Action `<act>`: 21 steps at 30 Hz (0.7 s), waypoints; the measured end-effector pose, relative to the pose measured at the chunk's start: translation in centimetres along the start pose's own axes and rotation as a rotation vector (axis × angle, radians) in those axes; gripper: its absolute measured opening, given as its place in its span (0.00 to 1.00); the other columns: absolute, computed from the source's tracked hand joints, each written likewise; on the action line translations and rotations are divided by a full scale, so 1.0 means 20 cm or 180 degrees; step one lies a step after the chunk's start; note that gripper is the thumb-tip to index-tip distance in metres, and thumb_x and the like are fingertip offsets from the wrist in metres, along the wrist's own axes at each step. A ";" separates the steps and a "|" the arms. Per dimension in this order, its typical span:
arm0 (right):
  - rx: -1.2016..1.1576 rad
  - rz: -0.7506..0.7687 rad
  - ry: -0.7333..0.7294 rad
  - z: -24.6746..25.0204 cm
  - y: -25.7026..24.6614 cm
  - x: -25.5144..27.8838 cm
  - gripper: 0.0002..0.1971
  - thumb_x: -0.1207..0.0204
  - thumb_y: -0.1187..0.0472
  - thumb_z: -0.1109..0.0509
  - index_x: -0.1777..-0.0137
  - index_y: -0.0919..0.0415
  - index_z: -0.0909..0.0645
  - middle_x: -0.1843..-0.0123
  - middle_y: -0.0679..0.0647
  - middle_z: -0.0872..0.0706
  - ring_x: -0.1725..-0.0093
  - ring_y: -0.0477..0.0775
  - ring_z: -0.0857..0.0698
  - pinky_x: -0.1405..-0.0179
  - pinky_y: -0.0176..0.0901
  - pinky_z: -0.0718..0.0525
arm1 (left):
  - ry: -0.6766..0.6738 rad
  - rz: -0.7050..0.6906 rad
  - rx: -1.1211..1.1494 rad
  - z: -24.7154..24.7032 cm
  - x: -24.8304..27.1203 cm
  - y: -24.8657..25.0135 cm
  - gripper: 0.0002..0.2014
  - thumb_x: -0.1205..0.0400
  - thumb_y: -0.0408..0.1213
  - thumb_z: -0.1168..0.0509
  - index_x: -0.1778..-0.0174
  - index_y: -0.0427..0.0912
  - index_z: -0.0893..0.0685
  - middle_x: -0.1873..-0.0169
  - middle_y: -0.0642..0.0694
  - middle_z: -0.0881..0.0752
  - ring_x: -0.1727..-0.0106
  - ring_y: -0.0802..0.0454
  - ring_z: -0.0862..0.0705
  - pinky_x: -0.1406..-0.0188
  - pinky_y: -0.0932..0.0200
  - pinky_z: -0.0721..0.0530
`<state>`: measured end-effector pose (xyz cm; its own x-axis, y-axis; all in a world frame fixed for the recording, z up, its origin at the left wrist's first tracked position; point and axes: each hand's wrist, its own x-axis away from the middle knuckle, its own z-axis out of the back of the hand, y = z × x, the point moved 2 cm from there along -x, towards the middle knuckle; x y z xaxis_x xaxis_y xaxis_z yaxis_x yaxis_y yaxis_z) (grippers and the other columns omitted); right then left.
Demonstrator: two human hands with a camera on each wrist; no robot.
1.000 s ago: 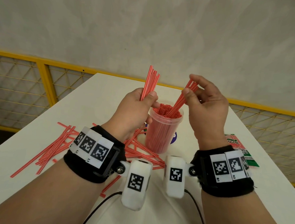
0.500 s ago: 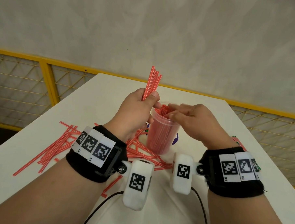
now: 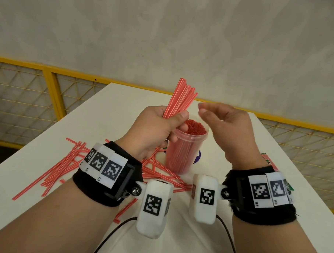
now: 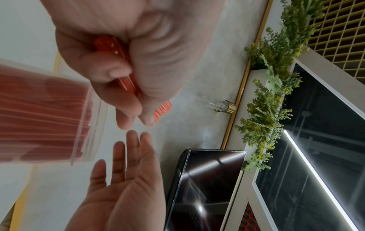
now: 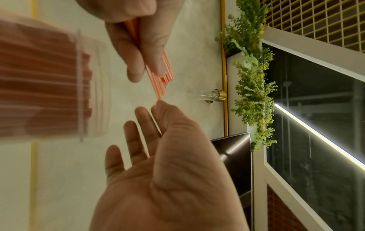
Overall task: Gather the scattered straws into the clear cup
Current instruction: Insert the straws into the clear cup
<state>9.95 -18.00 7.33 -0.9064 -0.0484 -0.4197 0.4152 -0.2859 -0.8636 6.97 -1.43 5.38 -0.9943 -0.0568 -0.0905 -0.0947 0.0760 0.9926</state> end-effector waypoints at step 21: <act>-0.1446 -0.0079 0.0083 -0.06 -0.05 0.03 0.16 0.27 0.69 0.24 0.42 0.54 0.16 0.59 0.72 0.17 0.63 0.57 0.12 0.63 0.42 0.14 | -0.0404 0.0097 0.0097 -0.03 0.03 0.01 0.18 0.24 0.53 0.29 0.47 0.44 0.12 0.61 0.43 0.08 0.81 0.58 0.22 0.87 0.69 0.33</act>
<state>9.13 -16.70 7.58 -0.9167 -0.0211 -0.3991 0.3908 0.1625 -0.9060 6.49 -2.12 5.54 -0.9948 0.0723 -0.0717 -0.0638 0.1059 0.9923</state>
